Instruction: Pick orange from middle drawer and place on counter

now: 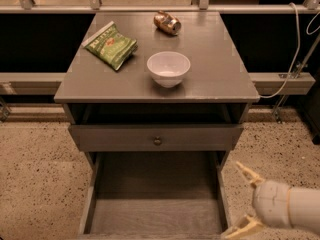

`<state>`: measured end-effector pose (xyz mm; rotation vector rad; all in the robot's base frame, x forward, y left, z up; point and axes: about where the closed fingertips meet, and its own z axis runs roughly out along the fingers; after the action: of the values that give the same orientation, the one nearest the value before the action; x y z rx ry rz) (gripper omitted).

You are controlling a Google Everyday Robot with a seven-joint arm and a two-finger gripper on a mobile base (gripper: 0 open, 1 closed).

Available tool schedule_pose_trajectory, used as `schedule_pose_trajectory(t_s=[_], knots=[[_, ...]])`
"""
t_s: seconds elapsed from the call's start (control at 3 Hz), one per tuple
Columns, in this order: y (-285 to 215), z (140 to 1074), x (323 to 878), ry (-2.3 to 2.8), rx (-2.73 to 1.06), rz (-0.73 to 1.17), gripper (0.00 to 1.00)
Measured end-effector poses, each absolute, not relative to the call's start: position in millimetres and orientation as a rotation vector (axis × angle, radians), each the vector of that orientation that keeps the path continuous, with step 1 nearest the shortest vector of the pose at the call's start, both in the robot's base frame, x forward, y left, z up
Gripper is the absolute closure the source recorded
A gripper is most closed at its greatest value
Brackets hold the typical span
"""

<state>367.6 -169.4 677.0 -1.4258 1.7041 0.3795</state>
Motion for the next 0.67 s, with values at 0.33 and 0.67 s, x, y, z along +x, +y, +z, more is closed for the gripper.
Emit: schedule_pose_trajectory(t_s=[0.33,0.67], knots=[[-206,745,383,1.712,-1.582,0.275,0.0],[-208,758,374,1.695,-1.629,0.314,0.0]])
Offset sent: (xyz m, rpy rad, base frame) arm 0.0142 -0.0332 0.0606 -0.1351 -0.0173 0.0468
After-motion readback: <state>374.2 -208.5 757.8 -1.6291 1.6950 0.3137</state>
